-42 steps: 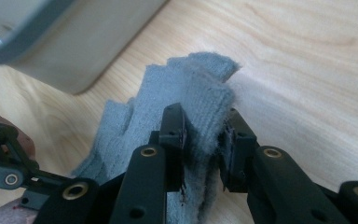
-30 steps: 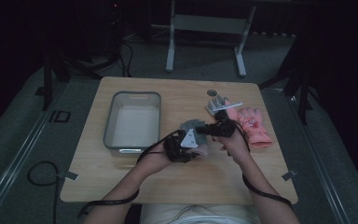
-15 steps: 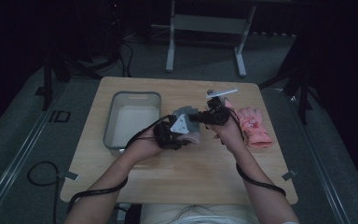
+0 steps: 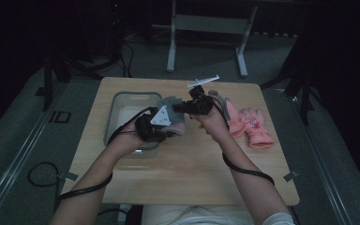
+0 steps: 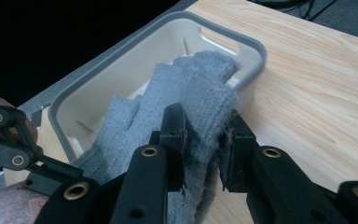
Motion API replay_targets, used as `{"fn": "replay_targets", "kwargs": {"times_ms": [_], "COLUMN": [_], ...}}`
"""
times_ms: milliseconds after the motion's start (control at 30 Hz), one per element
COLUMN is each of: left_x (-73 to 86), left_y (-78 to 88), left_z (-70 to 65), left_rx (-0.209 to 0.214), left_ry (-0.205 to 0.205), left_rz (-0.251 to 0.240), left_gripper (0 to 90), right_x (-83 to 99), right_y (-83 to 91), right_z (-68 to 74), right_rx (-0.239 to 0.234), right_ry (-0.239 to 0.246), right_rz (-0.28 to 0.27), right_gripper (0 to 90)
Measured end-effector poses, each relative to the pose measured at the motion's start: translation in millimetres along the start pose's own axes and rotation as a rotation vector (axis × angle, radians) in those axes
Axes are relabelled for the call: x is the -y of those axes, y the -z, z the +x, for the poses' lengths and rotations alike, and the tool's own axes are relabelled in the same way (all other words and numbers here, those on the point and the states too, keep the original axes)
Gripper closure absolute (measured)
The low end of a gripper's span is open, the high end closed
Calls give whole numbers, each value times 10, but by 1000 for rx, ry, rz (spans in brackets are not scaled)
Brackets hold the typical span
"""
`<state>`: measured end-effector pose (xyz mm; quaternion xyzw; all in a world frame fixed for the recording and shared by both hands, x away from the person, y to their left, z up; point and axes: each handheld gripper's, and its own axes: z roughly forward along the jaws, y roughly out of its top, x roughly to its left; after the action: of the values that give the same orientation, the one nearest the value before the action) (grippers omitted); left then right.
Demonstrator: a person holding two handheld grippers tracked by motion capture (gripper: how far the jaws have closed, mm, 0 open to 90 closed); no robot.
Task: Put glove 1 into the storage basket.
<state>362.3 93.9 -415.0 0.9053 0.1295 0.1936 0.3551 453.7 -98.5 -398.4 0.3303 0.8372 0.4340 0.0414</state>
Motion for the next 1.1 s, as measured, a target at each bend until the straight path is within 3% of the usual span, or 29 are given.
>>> {"fn": "replay_targets", "kwargs": {"times_ms": [400,533,633,767,800,833,933,1100], "left_x": [354,521,647,718,785,810,882,978], "left_y": [325,384,407,364,293,262,175,4], "left_z": [272,381,456,513,579,600,669,749], "left_rx": [-9,7,42,69,103,107,139,154], "left_ry": [22,22,13,0,8,5,13,29], "left_rz": [47,62,92,149,173,182,196,236], "left_gripper": [668,663,661,658,658,659,659,653], "right_x": [-256,-329,-308,-250,-238,-206,-170,-115], "right_y": [-434,-631,-791,-957,-1000,-1122,-1238,-1377], "right_z": [241,330,341,333,329,317,287,204], "right_rx": [-29,-38,-54,-61,-58,-46,-34,-24], "right_ry": [15,5,-14,-12,-15,-25,-40,-72], "right_rz": [9,3,12,35,44,63,75,91], "right_gripper": [742,743,742,742,742,742,741,741]}}
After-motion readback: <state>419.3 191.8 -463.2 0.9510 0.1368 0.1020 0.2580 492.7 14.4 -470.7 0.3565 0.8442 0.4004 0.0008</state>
